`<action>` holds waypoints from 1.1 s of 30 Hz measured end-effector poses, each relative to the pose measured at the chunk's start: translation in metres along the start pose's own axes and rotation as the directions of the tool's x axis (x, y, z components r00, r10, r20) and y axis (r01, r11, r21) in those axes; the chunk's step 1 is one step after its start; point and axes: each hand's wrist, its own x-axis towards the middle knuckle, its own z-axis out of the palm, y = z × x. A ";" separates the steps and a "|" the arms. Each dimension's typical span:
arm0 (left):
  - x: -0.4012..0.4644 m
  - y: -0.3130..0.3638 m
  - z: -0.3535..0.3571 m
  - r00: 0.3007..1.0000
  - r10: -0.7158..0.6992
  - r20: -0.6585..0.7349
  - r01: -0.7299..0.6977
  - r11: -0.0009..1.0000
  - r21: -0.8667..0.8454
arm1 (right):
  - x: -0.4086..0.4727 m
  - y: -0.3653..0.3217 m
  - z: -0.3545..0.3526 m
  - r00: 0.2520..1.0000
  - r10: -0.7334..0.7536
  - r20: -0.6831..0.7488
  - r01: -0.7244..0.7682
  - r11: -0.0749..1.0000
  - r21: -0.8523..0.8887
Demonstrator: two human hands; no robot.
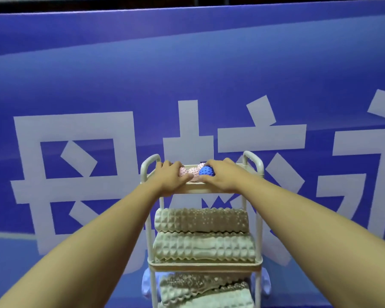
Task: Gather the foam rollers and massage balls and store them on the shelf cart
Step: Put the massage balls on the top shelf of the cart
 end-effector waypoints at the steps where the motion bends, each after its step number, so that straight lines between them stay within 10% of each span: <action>1: 0.000 -0.003 0.003 1.000 0.003 -0.021 -0.004 1.000 -0.025 | 0.006 0.000 0.006 1.000 0.010 -0.008 -0.010 1.000 0.013; 9: -0.001 -0.011 0.005 0.993 0.014 -0.120 -0.021 0.998 -0.062 | 0.008 -0.004 0.027 0.963 0.114 -0.243 -0.116 0.993 0.003; 23: -0.006 -0.002 0.013 0.997 0.032 0.076 -0.055 0.944 0.325 | -0.005 -0.006 0.028 0.993 0.039 -0.110 -0.065 0.968 -0.243; 33: -0.018 -0.005 0.025 0.950 0.121 -0.288 -0.068 0.980 0.189 | -0.015 -0.001 0.033 0.961 -0.034 -0.276 0.022 0.999 -0.046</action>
